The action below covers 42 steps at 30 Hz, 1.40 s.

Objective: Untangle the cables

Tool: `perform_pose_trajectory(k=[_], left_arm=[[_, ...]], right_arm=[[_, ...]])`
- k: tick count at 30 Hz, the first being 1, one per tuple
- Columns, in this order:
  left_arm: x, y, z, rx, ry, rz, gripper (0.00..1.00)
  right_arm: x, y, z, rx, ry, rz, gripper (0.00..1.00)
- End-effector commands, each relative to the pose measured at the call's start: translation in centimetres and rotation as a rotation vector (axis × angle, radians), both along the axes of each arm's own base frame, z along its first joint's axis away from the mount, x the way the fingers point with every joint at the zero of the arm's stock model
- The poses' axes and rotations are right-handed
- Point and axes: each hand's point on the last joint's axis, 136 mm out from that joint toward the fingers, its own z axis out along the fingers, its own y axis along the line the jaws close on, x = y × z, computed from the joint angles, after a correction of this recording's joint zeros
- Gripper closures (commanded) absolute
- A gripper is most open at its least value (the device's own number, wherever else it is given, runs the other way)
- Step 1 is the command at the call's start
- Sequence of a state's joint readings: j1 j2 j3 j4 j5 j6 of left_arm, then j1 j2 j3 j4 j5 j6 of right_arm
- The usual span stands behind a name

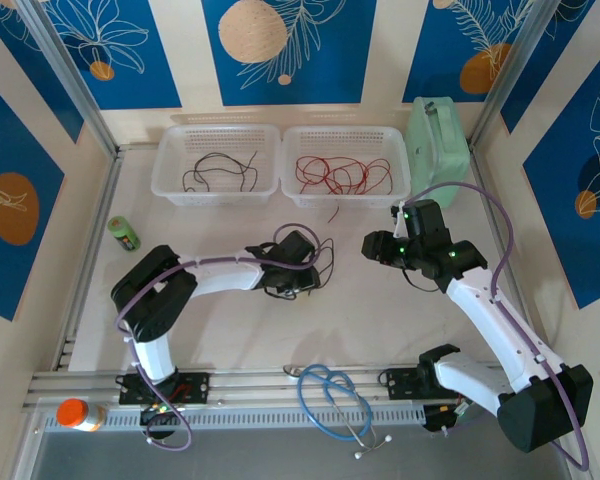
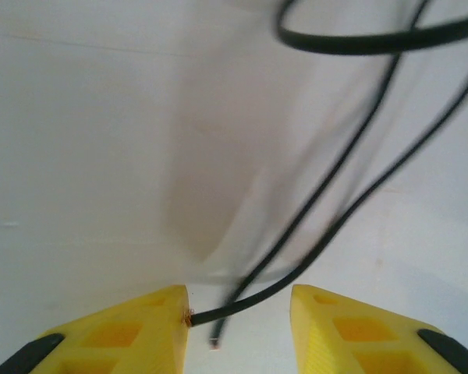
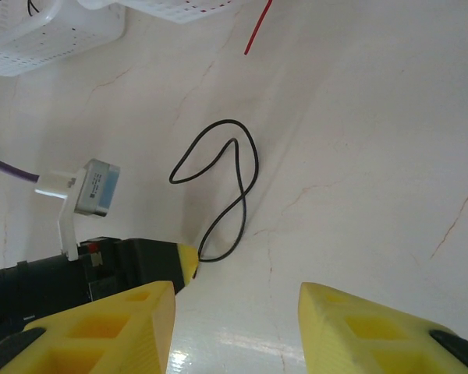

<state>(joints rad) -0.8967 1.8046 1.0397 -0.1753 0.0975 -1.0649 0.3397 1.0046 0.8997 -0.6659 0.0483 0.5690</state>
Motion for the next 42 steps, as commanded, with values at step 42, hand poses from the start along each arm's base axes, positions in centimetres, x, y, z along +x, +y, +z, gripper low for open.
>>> perform_pose_trajectory(k=[42], left_arm=[[0.0,-3.2,14.8,-0.106,-0.219,-0.269,1.00]], right_arm=[[-1.5,0.2,0.7,0.112,-0.009,0.048,0.45]])
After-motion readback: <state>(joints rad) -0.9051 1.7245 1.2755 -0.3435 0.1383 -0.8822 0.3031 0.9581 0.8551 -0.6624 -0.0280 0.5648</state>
